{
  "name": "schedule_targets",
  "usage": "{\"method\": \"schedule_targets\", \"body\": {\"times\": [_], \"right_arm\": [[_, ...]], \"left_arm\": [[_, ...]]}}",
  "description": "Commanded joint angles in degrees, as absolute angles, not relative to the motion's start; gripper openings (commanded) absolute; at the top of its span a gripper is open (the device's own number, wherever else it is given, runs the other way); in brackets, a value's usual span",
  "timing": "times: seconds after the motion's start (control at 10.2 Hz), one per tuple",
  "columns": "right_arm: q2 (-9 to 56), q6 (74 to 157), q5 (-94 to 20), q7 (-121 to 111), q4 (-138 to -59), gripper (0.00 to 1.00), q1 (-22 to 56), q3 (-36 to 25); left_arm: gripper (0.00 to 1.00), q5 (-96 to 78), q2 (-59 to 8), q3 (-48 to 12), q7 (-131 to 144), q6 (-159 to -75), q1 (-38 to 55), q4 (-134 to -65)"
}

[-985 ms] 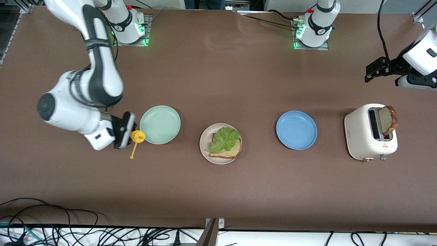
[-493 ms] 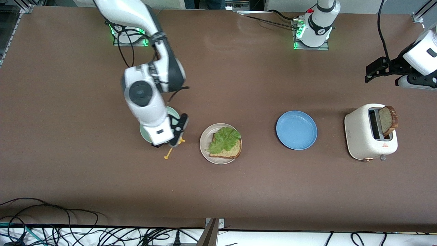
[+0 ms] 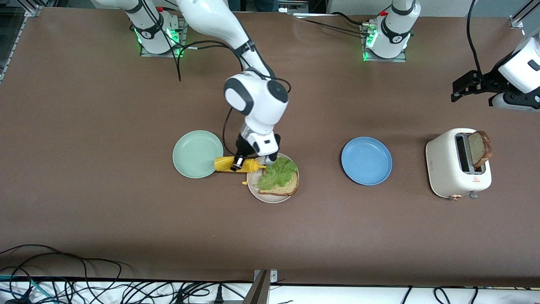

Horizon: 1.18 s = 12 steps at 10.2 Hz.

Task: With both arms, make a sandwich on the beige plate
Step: 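Carry the mustard bottle with the right gripper over the sandwich, then tilt the mustard bottle over the lettuce with the right gripper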

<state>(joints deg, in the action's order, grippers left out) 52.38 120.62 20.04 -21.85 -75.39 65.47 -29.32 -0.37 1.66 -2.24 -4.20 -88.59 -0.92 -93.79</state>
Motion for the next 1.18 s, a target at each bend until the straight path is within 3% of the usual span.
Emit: {"method": "schedule_targets", "body": {"times": [0.0, 0.59, 0.79, 1.08], "right_arm": [[58.9, 119.3, 24.3, -21.0, -68.4, 0.0, 65.7, -30.8], [62.1, 118.7, 29.8, -21.4, -66.5, 0.0, 66.4, -30.8], [60.3, 115.9, 29.4, -27.6, -66.5, 0.0, 65.8, -31.8], [52.8, 110.7, 17.7, -35.3, -66.8, 0.0, 61.4, -33.0]], "left_arm": [[1.0, -1.7, 1.7, -2.2, -4.3, -87.7, -1.2, -93.2], [1.0, -1.7, 1.7, -2.2, -4.3, -87.6, -1.2, -93.2], [1.0, -1.7, 1.7, -2.2, -4.4, -87.6, -2.3, -93.2], [1.0, -1.7, 1.6, -2.3, -4.4, -87.6, -2.3, -93.2]]}}
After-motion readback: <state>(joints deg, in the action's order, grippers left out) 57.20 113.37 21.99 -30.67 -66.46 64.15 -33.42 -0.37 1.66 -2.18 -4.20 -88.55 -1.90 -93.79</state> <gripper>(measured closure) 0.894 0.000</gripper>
